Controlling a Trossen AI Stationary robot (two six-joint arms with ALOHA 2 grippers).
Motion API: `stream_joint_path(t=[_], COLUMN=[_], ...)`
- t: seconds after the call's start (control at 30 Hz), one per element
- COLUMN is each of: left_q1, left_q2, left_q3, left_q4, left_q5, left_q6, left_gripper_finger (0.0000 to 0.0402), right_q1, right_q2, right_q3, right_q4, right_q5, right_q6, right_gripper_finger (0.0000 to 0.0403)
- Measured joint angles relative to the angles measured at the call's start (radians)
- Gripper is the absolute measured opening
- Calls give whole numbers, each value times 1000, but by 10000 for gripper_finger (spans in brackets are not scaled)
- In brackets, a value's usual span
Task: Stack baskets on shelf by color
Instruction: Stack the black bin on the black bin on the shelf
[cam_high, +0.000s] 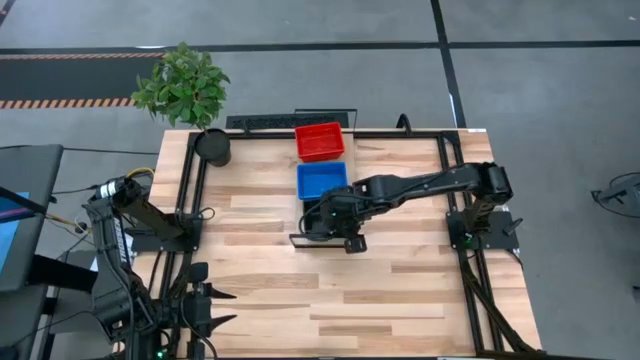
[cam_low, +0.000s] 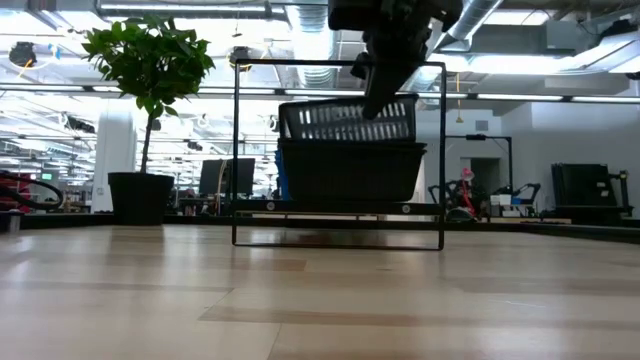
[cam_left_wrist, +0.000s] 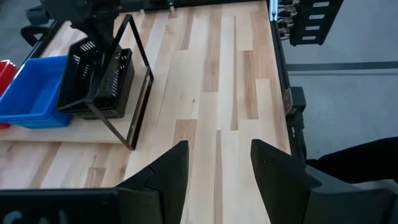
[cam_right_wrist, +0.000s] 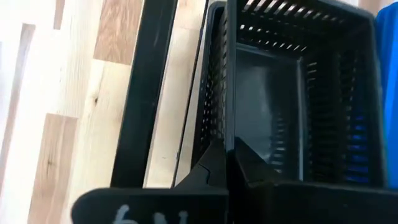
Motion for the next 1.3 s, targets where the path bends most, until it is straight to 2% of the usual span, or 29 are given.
stream_joint_path(t=[0.33, 0.8, 0.93, 1.13, 1.3], left_q1=[0, 0, 0, 0, 0], left_q2=[0, 0, 0, 0, 0], left_q3=[0, 0, 0, 0, 0], left_q4=[0, 0, -1, -2, -14], left_q5=[0, -4, -17, -21, -23], left_q6=[1, -23, -23, -27, -32], left_gripper_finger=[163, 163, 163, 163, 163], right_q1=[2, 2, -5, 1, 15], right_q2=[5, -9, -26, -58, -67], right_q3=[0, 2, 2, 2, 2], right_q4=[5, -6, -13, -8, -3], right_q5=[0, -16, -16, -2, 8], right_q6=[51, 118, 144, 143, 133], right_gripper_finger=[23, 148, 170, 159, 95])
